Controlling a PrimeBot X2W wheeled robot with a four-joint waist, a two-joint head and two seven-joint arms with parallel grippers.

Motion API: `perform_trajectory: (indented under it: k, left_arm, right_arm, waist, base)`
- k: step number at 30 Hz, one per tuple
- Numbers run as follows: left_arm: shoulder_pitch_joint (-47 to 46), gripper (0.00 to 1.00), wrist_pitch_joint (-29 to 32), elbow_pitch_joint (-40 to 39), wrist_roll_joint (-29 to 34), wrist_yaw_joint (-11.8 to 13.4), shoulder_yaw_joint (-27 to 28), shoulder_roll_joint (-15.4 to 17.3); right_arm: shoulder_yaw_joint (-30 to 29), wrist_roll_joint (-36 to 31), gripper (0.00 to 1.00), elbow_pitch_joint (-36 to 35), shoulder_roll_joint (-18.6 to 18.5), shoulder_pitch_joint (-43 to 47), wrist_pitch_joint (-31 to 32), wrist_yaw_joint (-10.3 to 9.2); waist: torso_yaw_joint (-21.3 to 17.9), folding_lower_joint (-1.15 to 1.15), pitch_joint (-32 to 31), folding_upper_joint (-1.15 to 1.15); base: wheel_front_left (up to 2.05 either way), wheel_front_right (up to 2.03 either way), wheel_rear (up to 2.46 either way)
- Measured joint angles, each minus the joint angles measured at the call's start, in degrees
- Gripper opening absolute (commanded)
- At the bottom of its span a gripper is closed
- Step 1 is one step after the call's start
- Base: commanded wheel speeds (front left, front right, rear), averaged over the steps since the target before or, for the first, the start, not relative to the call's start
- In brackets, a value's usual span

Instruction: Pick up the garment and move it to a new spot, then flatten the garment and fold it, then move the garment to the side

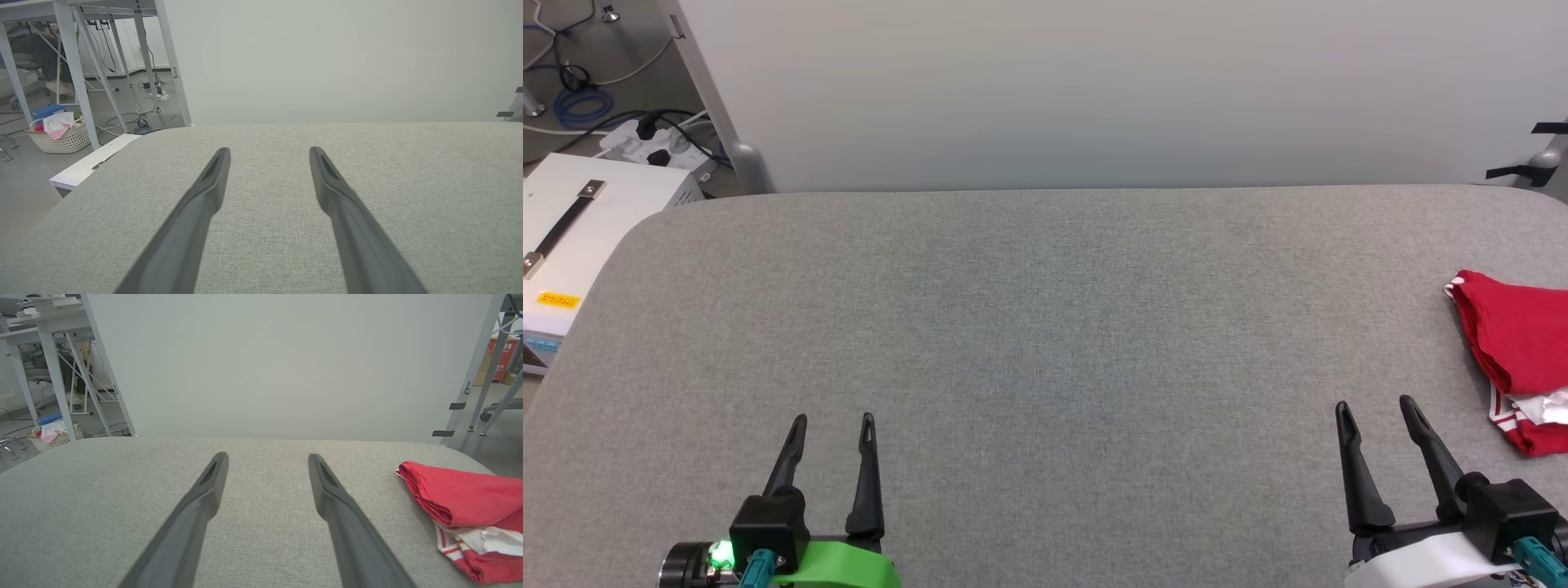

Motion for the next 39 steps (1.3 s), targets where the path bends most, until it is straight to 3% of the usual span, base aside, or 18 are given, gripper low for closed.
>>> perform_trajectory:
  k: [39]
  left_arm:
    - [-0.42,0.00,3.69,-0.49,0.45,-0.01,0.02,0.02]
  right_arm:
    - [-0.12,-1.70,0.00,0.20,0.32,-0.97,3.76,0.00]
  waist:
    - [-0.10,0.00,0.11,0.00]
  base:
    - [0.00,0.00,0.00]
